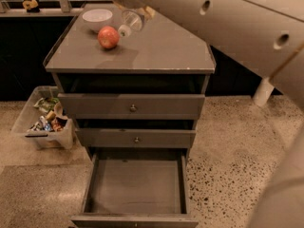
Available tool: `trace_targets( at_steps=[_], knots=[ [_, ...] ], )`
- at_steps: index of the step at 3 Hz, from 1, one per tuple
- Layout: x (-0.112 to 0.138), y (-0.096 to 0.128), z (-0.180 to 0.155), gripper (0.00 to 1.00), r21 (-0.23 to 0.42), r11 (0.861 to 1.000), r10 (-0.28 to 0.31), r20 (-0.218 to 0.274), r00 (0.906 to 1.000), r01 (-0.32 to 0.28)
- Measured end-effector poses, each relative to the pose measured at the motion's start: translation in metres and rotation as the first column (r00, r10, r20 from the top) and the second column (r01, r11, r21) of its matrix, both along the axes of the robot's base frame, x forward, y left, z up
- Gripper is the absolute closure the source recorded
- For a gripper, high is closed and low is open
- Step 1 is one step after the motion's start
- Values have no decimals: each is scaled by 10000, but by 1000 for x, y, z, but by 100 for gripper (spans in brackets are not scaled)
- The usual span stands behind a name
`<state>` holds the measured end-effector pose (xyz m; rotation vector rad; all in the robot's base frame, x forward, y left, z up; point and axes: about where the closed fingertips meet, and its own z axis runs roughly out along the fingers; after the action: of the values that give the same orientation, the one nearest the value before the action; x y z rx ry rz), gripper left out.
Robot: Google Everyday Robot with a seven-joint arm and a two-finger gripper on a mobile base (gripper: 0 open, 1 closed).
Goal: Pick blue plastic bottle from bottom drawer and place on counter
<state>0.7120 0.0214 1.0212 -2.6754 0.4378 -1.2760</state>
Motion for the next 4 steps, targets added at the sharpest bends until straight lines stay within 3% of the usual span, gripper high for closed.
trace_targets(
  at_steps=[1, 2, 3, 4],
  knots=[
    [69, -27, -36, 100, -1008, 9949, -93, -723, 9973, 20],
    [117, -43, -38, 100, -1169, 9931, -55, -572, 9983, -12],
    [127, -44, -13, 100, -884, 9960, -102, -121, 9999, 91],
    [127, -44, -13, 100, -882, 9961, -101, -119, 9999, 90]
  ],
)
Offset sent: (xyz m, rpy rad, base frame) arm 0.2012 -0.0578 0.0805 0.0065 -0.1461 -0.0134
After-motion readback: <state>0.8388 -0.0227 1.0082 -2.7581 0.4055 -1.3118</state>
